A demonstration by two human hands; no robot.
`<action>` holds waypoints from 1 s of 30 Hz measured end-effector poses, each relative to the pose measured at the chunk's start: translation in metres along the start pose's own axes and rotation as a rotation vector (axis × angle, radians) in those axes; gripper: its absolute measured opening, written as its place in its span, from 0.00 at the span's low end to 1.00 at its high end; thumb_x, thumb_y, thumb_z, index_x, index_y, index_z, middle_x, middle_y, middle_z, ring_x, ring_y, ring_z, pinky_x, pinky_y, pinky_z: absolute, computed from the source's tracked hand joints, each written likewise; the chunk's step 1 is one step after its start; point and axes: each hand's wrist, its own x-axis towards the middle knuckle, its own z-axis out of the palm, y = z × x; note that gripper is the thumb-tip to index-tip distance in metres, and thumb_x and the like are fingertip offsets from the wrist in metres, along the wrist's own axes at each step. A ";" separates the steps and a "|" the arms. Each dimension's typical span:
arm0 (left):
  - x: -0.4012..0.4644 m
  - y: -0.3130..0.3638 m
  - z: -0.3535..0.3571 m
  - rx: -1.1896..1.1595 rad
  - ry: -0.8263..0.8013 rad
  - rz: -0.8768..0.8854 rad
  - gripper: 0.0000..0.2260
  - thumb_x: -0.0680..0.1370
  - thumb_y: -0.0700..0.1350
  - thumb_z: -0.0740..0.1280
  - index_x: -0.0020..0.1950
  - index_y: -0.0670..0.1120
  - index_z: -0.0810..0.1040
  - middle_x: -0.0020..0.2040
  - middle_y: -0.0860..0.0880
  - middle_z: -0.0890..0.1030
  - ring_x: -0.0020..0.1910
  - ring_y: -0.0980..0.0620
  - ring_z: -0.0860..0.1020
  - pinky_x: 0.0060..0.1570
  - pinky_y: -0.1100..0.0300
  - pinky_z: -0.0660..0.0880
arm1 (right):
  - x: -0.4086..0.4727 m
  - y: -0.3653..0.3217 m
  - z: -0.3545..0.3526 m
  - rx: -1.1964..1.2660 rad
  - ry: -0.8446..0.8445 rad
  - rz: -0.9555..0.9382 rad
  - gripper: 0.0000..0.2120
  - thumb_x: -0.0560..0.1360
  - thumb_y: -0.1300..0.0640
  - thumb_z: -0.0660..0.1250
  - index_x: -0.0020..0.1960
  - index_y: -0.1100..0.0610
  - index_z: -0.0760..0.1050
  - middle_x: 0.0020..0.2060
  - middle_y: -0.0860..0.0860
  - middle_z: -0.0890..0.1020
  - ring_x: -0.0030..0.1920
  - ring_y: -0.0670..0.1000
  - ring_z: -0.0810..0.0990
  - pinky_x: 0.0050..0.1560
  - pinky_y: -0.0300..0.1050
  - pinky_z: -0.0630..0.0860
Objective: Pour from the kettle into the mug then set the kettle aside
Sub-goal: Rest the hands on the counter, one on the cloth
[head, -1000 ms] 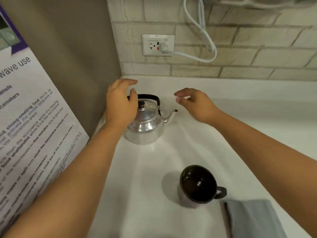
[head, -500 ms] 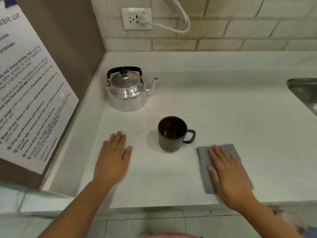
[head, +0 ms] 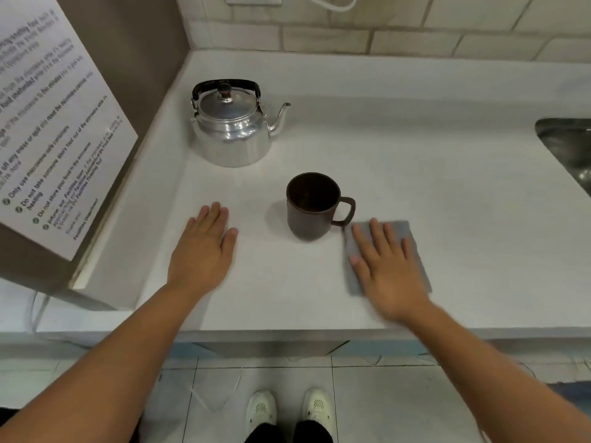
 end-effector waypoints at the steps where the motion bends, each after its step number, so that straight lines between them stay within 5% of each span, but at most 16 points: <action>1: 0.000 -0.001 -0.001 -0.011 -0.002 0.005 0.24 0.83 0.52 0.47 0.77 0.44 0.54 0.78 0.47 0.53 0.77 0.51 0.50 0.74 0.56 0.44 | -0.024 -0.014 0.006 0.018 0.001 -0.062 0.27 0.79 0.40 0.37 0.75 0.44 0.35 0.78 0.49 0.40 0.76 0.52 0.35 0.75 0.54 0.36; 5: -0.003 -0.012 -0.007 -0.089 -0.050 0.062 0.21 0.83 0.49 0.46 0.76 0.45 0.54 0.78 0.49 0.53 0.76 0.55 0.49 0.73 0.61 0.43 | -0.068 -0.088 0.027 0.100 -0.069 -0.368 0.28 0.79 0.41 0.36 0.76 0.47 0.35 0.76 0.46 0.37 0.76 0.48 0.33 0.73 0.47 0.30; 8: -0.011 -0.016 -0.014 -0.377 0.018 -0.036 0.20 0.84 0.50 0.48 0.74 0.48 0.61 0.76 0.51 0.61 0.72 0.62 0.56 0.71 0.67 0.46 | -0.026 -0.146 0.032 0.147 -0.089 -0.439 0.27 0.80 0.44 0.39 0.76 0.51 0.37 0.77 0.48 0.38 0.75 0.48 0.32 0.73 0.45 0.29; 12: -0.014 -0.011 -0.017 -0.494 0.092 -0.069 0.19 0.83 0.50 0.49 0.73 0.48 0.65 0.74 0.49 0.66 0.72 0.57 0.62 0.73 0.59 0.52 | 0.062 -0.196 0.030 0.126 -0.107 -0.278 0.27 0.82 0.49 0.41 0.76 0.55 0.37 0.77 0.53 0.39 0.76 0.52 0.35 0.75 0.50 0.34; 17: -0.010 -0.016 -0.011 -0.371 0.108 -0.019 0.21 0.83 0.49 0.47 0.74 0.45 0.62 0.75 0.46 0.64 0.71 0.59 0.58 0.71 0.64 0.48 | 0.122 -0.212 0.024 0.109 -0.112 -0.089 0.27 0.81 0.48 0.40 0.76 0.58 0.35 0.77 0.56 0.37 0.76 0.55 0.35 0.75 0.54 0.35; 24: -0.001 -0.010 -0.004 -0.181 0.052 -0.028 0.21 0.83 0.48 0.47 0.75 0.42 0.57 0.77 0.46 0.58 0.76 0.51 0.53 0.73 0.60 0.43 | 0.015 -0.149 0.033 0.122 -0.068 -0.412 0.28 0.80 0.44 0.41 0.76 0.50 0.36 0.77 0.48 0.39 0.75 0.47 0.32 0.73 0.44 0.28; 30: 0.028 0.032 0.003 -0.071 -0.021 0.062 0.22 0.83 0.48 0.45 0.77 0.43 0.52 0.79 0.46 0.51 0.77 0.50 0.47 0.75 0.55 0.42 | -0.051 -0.032 0.008 0.031 -0.062 -0.205 0.27 0.78 0.39 0.36 0.73 0.41 0.30 0.75 0.40 0.34 0.73 0.41 0.28 0.74 0.44 0.31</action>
